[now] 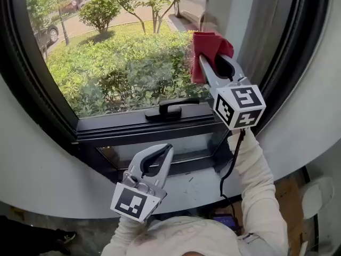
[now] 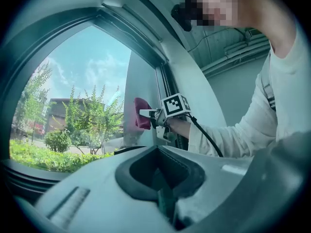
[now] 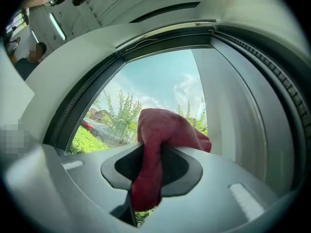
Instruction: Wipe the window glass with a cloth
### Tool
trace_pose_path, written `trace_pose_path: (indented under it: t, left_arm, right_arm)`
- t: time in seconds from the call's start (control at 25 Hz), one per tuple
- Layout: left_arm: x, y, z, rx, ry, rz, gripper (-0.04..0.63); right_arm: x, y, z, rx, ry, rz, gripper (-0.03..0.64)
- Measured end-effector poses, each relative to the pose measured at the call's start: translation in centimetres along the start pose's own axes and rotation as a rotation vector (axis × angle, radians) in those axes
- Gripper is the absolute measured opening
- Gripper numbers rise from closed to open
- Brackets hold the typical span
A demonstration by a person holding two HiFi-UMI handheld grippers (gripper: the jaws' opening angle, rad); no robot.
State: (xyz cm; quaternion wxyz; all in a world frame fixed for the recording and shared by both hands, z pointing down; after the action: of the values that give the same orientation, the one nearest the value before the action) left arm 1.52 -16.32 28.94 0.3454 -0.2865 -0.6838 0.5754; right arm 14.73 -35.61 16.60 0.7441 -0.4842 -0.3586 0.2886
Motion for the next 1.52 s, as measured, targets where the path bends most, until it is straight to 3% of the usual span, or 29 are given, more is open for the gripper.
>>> trace_pose_path:
  t: [0.24,0.72,0.92,1.2,1.52]
  left_arm:
    - [-1.1,-0.4,-1.2,-0.002,-0.018,0.016,0.000]
    - [0.3,-0.4,-1.0,-0.008,-0.017,0.037,0.000]
    - [1.4,-0.1,-0.6,-0.013,-0.022,0.034,0.000]
    - [2.6,0.3,0.0,-0.003,-0.026,0.026,0.000]
    - [3.2,0.5,0.6,0.002,-0.026,0.017,0.000]
  right_arm:
    - [1.4,-2.2,-1.9,-0.060,-0.027,0.004,0.120]
    - [1.9,-4.5,-0.6,-0.093,-0.052,0.043,0.118]
    - [1.4,-3.6,2.6,-0.083,-0.002,0.036,0.118]
    - [1.9,-1.0,9.6,-0.047,0.136,-0.008,0.118]
    - [7.8,-0.7,11.9,-0.134,0.209,-0.059,0.118]
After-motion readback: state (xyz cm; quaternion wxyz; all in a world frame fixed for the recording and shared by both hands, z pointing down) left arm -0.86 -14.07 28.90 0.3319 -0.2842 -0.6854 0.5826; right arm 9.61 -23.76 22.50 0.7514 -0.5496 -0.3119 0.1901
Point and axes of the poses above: the fingertips, and each gripper's own axes: x backward along the fingers, z to its left, y out of its top, the point moved 5 cm from there along x, backward along the fingers, and after that the axes turned 2 degrees about x, right-handed, at the moved point
